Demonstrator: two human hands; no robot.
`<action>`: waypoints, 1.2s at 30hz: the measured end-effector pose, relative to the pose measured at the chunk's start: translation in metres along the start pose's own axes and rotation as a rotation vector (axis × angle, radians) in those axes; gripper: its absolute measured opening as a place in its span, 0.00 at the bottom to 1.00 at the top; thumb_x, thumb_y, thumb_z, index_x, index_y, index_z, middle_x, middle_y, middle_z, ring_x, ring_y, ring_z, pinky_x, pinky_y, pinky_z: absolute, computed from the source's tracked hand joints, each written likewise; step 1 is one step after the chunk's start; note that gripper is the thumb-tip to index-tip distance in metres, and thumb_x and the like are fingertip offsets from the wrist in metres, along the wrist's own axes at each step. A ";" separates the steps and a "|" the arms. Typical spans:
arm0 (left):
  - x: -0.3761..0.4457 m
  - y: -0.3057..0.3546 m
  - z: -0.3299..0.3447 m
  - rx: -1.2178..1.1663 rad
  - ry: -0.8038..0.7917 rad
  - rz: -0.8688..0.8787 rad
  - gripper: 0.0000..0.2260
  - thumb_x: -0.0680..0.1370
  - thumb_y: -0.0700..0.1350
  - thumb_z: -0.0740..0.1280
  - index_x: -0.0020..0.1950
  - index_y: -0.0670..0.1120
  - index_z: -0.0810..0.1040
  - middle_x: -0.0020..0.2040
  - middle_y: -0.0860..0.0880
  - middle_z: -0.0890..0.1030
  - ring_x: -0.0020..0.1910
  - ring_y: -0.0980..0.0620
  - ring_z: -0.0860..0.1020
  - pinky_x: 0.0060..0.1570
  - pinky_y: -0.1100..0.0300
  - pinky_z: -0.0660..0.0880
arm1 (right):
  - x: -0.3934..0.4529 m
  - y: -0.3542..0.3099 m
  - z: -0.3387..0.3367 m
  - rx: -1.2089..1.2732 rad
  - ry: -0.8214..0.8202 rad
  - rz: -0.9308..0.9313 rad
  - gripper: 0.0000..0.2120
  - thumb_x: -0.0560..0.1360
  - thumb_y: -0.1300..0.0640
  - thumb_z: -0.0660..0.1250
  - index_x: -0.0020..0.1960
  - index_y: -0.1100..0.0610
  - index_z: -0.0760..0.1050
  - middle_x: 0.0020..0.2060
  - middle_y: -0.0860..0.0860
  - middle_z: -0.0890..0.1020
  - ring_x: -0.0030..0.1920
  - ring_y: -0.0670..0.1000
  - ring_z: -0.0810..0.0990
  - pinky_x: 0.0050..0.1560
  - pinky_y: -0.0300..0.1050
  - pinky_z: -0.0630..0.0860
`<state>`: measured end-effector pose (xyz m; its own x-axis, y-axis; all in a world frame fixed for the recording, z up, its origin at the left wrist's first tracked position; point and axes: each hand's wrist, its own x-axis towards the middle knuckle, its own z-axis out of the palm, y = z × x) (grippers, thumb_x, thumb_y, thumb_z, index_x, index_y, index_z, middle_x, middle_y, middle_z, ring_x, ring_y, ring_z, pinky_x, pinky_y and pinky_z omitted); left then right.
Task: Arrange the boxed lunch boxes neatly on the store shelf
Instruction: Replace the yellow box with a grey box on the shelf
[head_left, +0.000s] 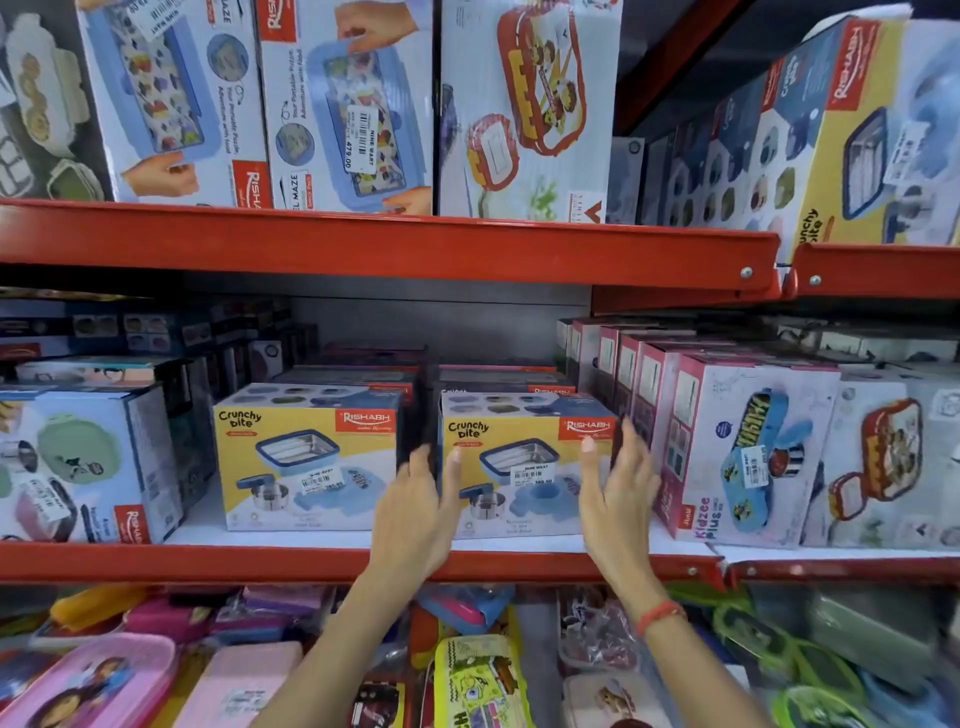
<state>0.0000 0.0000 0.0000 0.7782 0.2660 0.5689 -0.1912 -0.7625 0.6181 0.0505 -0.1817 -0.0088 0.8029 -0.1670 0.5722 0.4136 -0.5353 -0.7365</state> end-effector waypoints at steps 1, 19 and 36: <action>0.001 -0.001 0.002 -0.105 -0.067 -0.098 0.29 0.77 0.66 0.44 0.46 0.45 0.74 0.38 0.45 0.78 0.41 0.43 0.76 0.46 0.49 0.73 | 0.000 0.001 -0.002 0.094 -0.015 0.090 0.33 0.77 0.38 0.49 0.77 0.54 0.53 0.76 0.55 0.59 0.75 0.55 0.56 0.71 0.49 0.53; 0.040 0.025 -0.045 -0.777 -0.134 -0.436 0.21 0.76 0.57 0.64 0.30 0.43 0.75 0.14 0.49 0.71 0.15 0.54 0.72 0.33 0.59 0.80 | 0.065 0.010 -0.041 0.712 -0.244 0.317 0.19 0.71 0.38 0.67 0.34 0.52 0.83 0.32 0.52 0.86 0.37 0.55 0.83 0.43 0.47 0.77; 0.042 -0.025 0.004 -0.662 0.075 -0.269 0.19 0.71 0.26 0.67 0.61 0.35 0.77 0.58 0.39 0.80 0.49 0.55 0.81 0.45 0.74 0.76 | 0.056 0.038 -0.017 0.593 -0.186 0.106 0.30 0.67 0.76 0.70 0.56 0.45 0.75 0.56 0.40 0.78 0.53 0.33 0.79 0.54 0.32 0.78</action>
<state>0.0395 0.0280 0.0059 0.8106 0.4522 0.3721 -0.3401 -0.1537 0.9278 0.1040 -0.2258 0.0020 0.8920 -0.0188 0.4517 0.4521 0.0351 -0.8913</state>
